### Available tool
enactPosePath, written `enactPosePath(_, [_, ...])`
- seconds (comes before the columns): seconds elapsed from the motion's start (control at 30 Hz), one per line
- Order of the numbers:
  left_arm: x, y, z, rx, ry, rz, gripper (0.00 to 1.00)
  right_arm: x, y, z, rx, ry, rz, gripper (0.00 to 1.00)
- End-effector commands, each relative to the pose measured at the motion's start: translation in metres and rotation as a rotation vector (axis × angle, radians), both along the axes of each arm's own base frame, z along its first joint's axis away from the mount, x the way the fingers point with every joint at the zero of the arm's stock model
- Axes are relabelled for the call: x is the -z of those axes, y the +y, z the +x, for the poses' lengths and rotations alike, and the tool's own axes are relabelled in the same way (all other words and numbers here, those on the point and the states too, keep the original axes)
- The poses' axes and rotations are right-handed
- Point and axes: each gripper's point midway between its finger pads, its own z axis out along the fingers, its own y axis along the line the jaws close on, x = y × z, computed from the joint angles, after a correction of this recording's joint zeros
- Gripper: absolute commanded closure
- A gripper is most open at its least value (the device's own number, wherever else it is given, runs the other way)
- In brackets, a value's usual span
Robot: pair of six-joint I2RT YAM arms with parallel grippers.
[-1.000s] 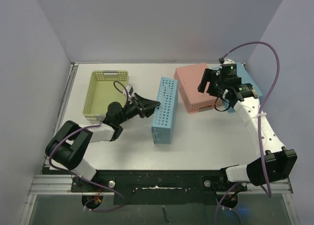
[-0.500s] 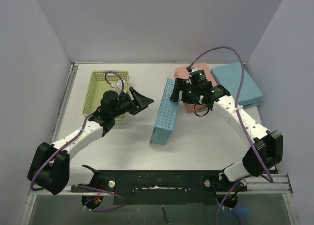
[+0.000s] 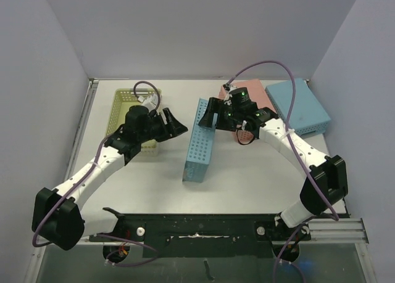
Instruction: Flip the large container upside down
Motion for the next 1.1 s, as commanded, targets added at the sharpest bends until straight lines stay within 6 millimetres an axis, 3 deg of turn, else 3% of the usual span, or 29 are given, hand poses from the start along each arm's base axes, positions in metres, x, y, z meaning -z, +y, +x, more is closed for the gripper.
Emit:
enactPosePath(0.0, [-0.037, 0.010, 0.002, 0.011, -0.131, 0.053, 0.38, -0.017, 0.013, 0.004, -0.021, -0.039, 0.066, 0.22])
enactPosePath(0.13, [-0.052, 0.000, -0.002, 0.057, -0.171, 0.039, 0.38, -0.015, 0.009, 0.004, -0.006, -0.036, 0.053, 0.22])
enactPosePath(0.23, [-0.048, -0.013, -0.003, 0.089, -0.170, 0.105, 0.38, -0.017, 0.003, 0.006, 0.022, -0.042, 0.031, 0.22])
enactPosePath(0.43, [-0.044, -0.029, -0.003, 0.119, -0.182, 0.189, 0.38, -0.038, -0.038, 0.017, 0.173, -0.127, 0.016, 0.22])
enactPosePath(0.53, [-0.040, -0.031, -0.001, 0.130, -0.181, 0.202, 0.40, -0.034, -0.062, 0.021, 0.231, -0.107, 0.017, 0.22])
enactPosePath(0.67, [-0.028, -0.032, 0.003, 0.141, -0.153, 0.239, 0.53, -0.024, -0.086, 0.022, 0.282, -0.067, 0.022, 0.22])
enactPosePath(0.73, [-0.029, -0.032, 0.004, 0.143, -0.154, 0.242, 0.68, -0.021, -0.087, 0.019, 0.281, -0.057, 0.038, 0.22])
enactPosePath(0.83, [-0.032, -0.029, 0.004, 0.130, -0.160, 0.243, 1.00, -0.017, -0.078, 0.014, 0.234, -0.010, 0.154, 0.22])
enactPosePath(0.93, [-0.032, -0.022, 0.006, 0.107, -0.154, 0.246, 1.00, -0.010, -0.064, 0.008, 0.193, 0.040, 0.296, 0.22])
enactPosePath(1.07, [-0.026, -0.005, 0.011, 0.061, -0.113, 0.220, 1.00, -0.005, -0.056, 0.006, 0.172, 0.056, 0.358, 0.22])
